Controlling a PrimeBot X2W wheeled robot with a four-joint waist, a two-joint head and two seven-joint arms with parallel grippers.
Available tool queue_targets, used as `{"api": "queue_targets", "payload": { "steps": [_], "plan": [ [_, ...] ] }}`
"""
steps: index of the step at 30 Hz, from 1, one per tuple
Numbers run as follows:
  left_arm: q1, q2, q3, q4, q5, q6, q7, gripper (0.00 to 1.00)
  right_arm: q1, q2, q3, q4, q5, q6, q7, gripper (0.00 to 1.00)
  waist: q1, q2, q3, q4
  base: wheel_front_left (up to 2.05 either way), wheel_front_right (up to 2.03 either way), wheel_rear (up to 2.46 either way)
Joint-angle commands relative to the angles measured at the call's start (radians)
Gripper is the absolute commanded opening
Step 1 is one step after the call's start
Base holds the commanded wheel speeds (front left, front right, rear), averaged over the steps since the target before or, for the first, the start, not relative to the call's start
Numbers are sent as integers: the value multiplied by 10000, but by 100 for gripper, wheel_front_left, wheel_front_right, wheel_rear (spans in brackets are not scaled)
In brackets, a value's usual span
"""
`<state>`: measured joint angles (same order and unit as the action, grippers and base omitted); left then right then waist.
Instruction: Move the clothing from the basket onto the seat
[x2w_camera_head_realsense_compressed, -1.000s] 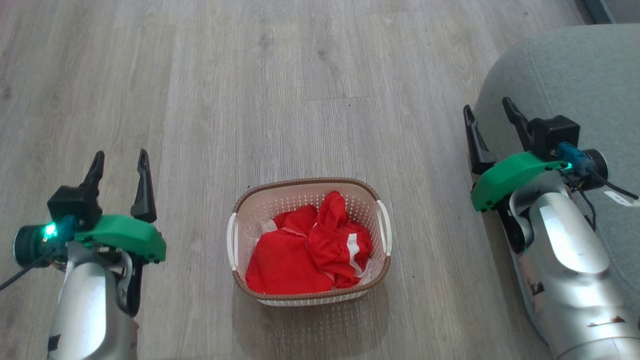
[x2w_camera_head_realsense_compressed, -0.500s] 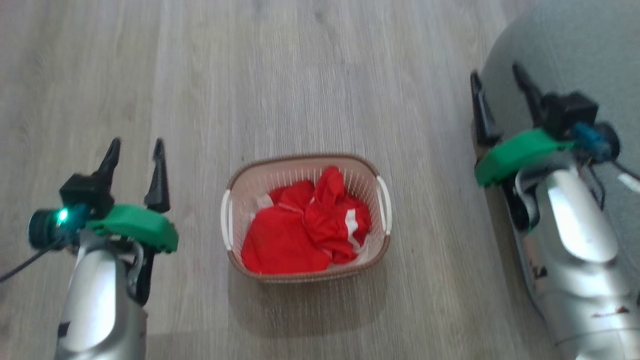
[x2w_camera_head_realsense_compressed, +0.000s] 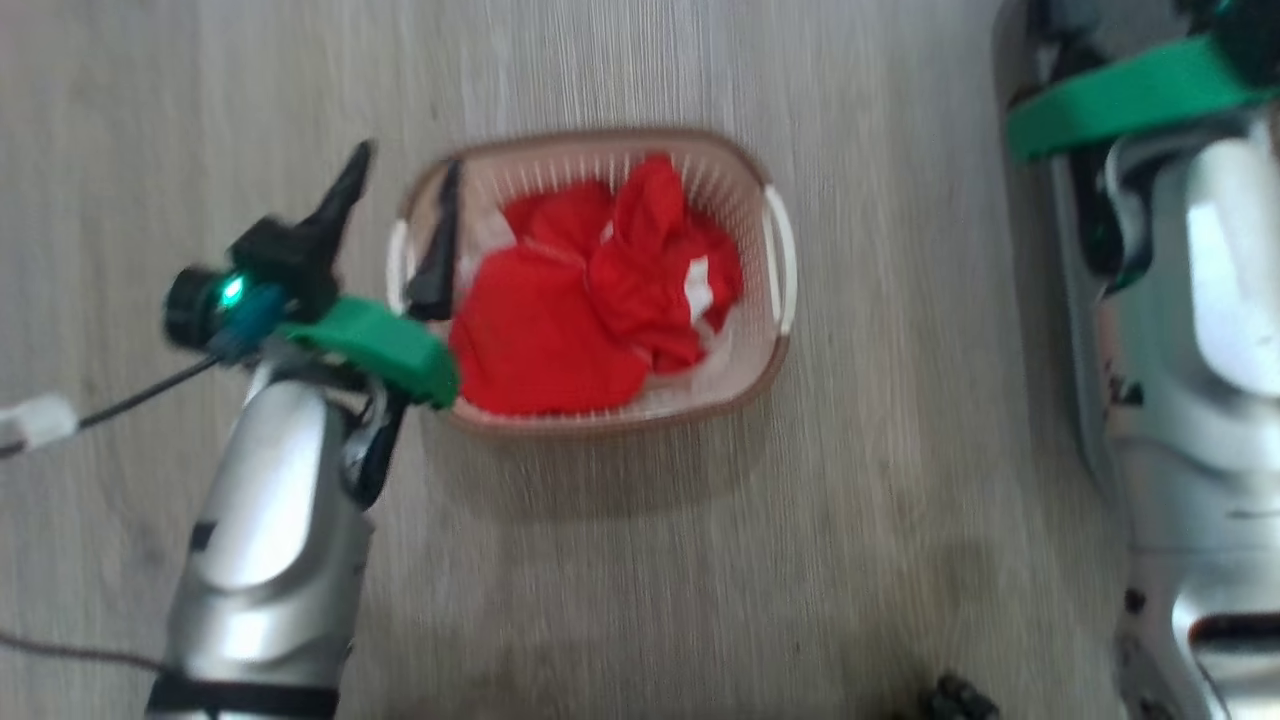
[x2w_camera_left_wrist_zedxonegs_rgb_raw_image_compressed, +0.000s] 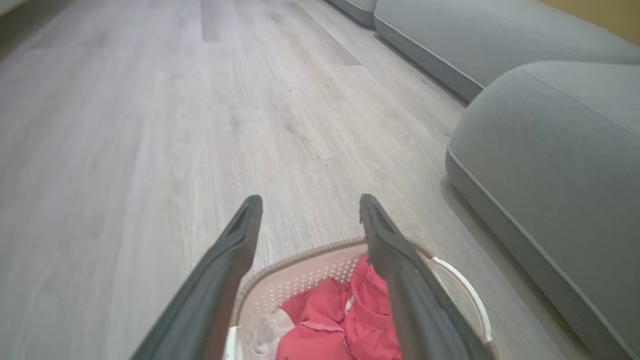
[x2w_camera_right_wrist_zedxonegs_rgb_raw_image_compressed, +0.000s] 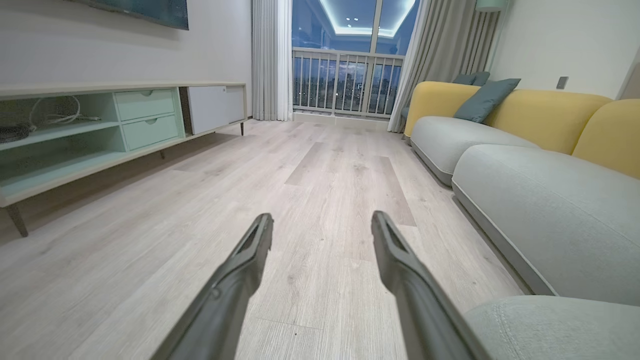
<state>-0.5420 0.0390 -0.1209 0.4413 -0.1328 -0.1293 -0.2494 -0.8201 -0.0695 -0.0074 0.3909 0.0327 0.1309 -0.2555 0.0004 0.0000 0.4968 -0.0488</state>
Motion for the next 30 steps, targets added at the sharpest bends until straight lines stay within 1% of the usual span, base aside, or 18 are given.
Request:
{"api": "queue_targets", "payload": {
  "steps": [1, 8, 10, 15, 20, 23, 26, 30],
  "plan": [
    [-242, 141, 89, -185, -72, -10, -124, 100, -277, 164, 102, -387, -74, -2, -63, 100, -4, 0, 1178, -130, 0, 0, 0],
    [-1489, 138, -1420, 823, -335, -12, -124, 100, -1138, 181, 9, -798, -335, -2, -63, 100, -4, 0, 2679, -324, 0, 0, 0],
    [-2046, 160, -1972, 1398, -499, -12, -124, 100, -1403, 186, 59, -1007, -377, -2, -63, 100, -4, 0, 3220, -507, 0, 0, 0],
    [-2996, 289, -2690, 2093, -644, -12, -124, 100, -1931, 190, 346, -1336, -126, -2, -63, 100, -4, 0, 4074, -919, 0, 0, 0],
    [-3672, 545, -3074, 2765, -703, -13, -124, 100, -2293, 191, 778, -1727, 335, -2, -63, 100, -4, 0, 4754, -1424, 0, 0, 0],
    [-4021, 722, -3067, 3175, -694, -13, -124, 100, -2420, 191, 990, -1968, 613, -2, -63, 100, -4, 0, 5071, -1727, 0, 0, 0],
    [-4222, 747, -3026, 3543, -603, -13, -124, 100, -2365, 192, 1048, -2109, 710, -2, -63, 100, -4, 0, 5139, -1877, 0, 0, 0],
    [-4437, 675, -2869, 3994, -508, 140, -124, 100, -2168, 192, 990, -2158, 742, -2, -63, 100, -4, 0, 5171, -1986, 0, 0, 0]
  ]
}}
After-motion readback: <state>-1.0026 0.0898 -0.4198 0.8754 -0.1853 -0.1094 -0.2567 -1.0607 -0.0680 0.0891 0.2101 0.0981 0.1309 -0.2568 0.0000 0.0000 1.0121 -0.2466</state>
